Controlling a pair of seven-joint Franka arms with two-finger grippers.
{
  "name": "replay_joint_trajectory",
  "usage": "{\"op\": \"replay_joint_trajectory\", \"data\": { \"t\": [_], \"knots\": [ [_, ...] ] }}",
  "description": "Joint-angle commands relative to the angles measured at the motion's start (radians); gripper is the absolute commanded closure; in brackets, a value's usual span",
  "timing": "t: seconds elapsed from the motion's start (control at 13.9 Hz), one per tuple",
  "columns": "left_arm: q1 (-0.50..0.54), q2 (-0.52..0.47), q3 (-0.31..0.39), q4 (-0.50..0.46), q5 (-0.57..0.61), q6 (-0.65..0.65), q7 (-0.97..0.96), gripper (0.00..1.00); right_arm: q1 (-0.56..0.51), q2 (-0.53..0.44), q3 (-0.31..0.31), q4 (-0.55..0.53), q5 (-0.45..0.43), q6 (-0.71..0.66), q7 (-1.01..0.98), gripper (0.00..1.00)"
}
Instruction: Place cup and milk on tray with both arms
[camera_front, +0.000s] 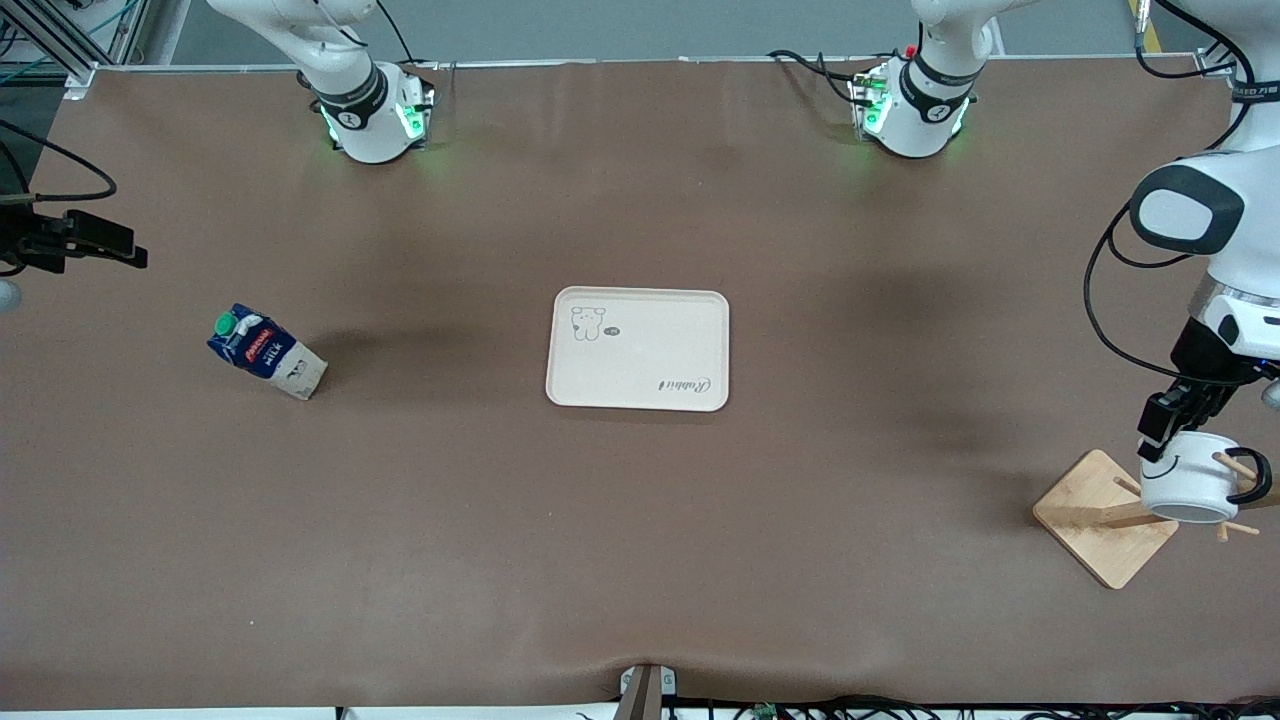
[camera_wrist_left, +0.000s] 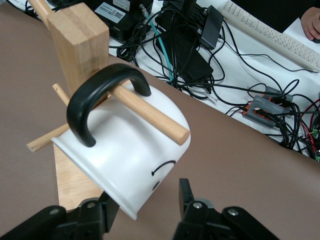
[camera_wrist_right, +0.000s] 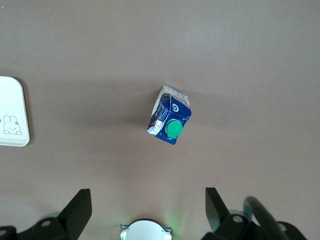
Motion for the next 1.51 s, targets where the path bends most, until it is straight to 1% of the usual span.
{"op": "replay_joint_trajectory", "data": {
  "t": [0.0, 0.22, 0.36, 0.43, 0.57, 0.72, 0.93, 1.0, 1.08, 1.15, 1.29, 1.43],
  "knots": [
    [0.006, -0.009, -0.005, -0.001, -0.021, 0.012, 0.052, 0.45, -0.015, 0.049, 0.01, 0.06, 0.015, -0.007, -0.013, 0.0],
    [0.016, -0.017, -0.003, -0.001, -0.021, 0.012, 0.126, 0.46, -0.022, 0.059, 0.009, 0.069, 0.032, -0.007, -0.011, 0.0],
    [0.022, -0.027, -0.003, 0.0, -0.021, 0.01, 0.131, 0.5, -0.023, 0.061, 0.009, 0.069, 0.035, -0.004, -0.011, 0.0],
    [0.02, -0.031, -0.003, 0.0, -0.021, 0.01, 0.131, 0.5, -0.022, 0.084, 0.007, 0.071, 0.019, -0.005, -0.013, 0.0],
    [0.022, -0.028, -0.003, 0.0, -0.021, 0.01, 0.134, 0.5, -0.023, 0.098, 0.007, 0.069, 0.02, -0.005, -0.011, 0.0],
    [0.02, -0.023, -0.003, 0.0, -0.021, 0.01, 0.134, 0.5, -0.015, 0.139, 0.007, 0.068, 0.006, -0.01, -0.01, 0.0],
    [0.022, -0.023, -0.003, -0.003, -0.021, 0.01, 0.136, 0.59, -0.023, 0.243, 0.007, 0.069, -0.014, -0.016, -0.011, 0.0],
    [0.022, -0.023, -0.003, -0.003, -0.021, 0.01, 0.136, 0.63, -0.026, 0.243, 0.007, 0.068, -0.017, -0.014, -0.013, 0.0],
    [0.022, -0.021, -0.003, -0.003, -0.021, 0.01, 0.136, 0.66, -0.026, 0.256, 0.006, 0.068, -0.036, -0.008, -0.011, 0.0],
    [0.02, -0.021, -0.005, -0.003, -0.021, 0.01, 0.136, 0.69, -0.028, 0.281, 0.007, 0.069, -0.076, -0.007, -0.013, 0.0],
    [0.02, -0.021, -0.005, -0.001, -0.021, 0.01, 0.136, 0.75, -0.02, 0.291, 0.009, 0.071, -0.156, 0.012, -0.016, 0.0],
    [0.019, -0.02, -0.005, 0.002, -0.021, 0.01, 0.136, 0.85, -0.011, 0.292, 0.01, 0.071, -0.19, 0.036, -0.08, 0.0]
  ]
}}
